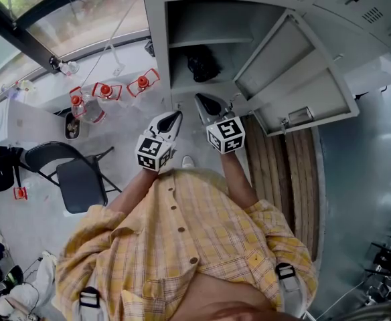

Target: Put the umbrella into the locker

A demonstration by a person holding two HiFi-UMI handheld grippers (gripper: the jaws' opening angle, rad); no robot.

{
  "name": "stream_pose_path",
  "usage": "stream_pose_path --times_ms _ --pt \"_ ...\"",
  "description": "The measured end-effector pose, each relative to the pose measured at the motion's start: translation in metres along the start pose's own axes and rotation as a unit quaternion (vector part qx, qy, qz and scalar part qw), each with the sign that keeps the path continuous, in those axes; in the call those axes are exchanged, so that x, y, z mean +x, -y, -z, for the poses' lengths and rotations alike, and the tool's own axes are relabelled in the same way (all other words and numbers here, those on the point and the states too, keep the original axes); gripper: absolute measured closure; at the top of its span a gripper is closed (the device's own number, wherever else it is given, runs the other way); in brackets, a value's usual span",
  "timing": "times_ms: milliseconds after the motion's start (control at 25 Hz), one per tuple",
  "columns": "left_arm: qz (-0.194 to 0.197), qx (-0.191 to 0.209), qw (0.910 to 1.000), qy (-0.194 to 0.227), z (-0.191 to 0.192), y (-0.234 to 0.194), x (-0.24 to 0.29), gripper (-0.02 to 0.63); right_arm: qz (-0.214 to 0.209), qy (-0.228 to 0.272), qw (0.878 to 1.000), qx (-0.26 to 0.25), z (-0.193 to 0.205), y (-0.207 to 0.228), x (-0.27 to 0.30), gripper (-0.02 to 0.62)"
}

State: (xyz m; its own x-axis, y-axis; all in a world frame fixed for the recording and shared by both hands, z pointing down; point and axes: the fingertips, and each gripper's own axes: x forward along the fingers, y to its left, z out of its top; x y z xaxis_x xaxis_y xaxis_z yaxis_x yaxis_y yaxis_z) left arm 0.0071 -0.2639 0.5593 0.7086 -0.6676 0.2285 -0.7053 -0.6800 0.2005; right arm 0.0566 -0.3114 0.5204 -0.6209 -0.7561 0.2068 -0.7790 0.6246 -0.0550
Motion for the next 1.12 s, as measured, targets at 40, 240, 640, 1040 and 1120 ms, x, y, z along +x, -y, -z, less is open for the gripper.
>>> stream_pose_path --times_ms 40,240,640,1040,1120 --pt "0.0 0.0 1.0 0.001 0.0 -0.001 0.0 0.601 0.003 0.001 1.0 0.001 0.001 -0.001 -0.001 0.597" --pt "-0.001 -0.001 1.0 0.001 0.0 -0.002 0.001 0.601 0.009 0.005 1.0 0.023 0.009 -0.003 -0.007 0.597" --pt "-0.006 -0.002 1.0 0.004 -0.002 -0.004 -0.001 0.601 0.008 0.002 0.999 0.037 0.019 -0.018 -0.015 0.598" --pt "-0.009 -0.006 0.9999 0.007 -0.001 -0.004 -0.005 0.601 0.006 0.003 0.999 0.049 0.02 -0.024 -0.021 0.598" --pt "-0.009 -0.006 0.9999 0.007 -0.002 -0.004 -0.005 0.601 0.006 0.003 0.999 0.05 0.02 -0.025 -0.021 0.598"
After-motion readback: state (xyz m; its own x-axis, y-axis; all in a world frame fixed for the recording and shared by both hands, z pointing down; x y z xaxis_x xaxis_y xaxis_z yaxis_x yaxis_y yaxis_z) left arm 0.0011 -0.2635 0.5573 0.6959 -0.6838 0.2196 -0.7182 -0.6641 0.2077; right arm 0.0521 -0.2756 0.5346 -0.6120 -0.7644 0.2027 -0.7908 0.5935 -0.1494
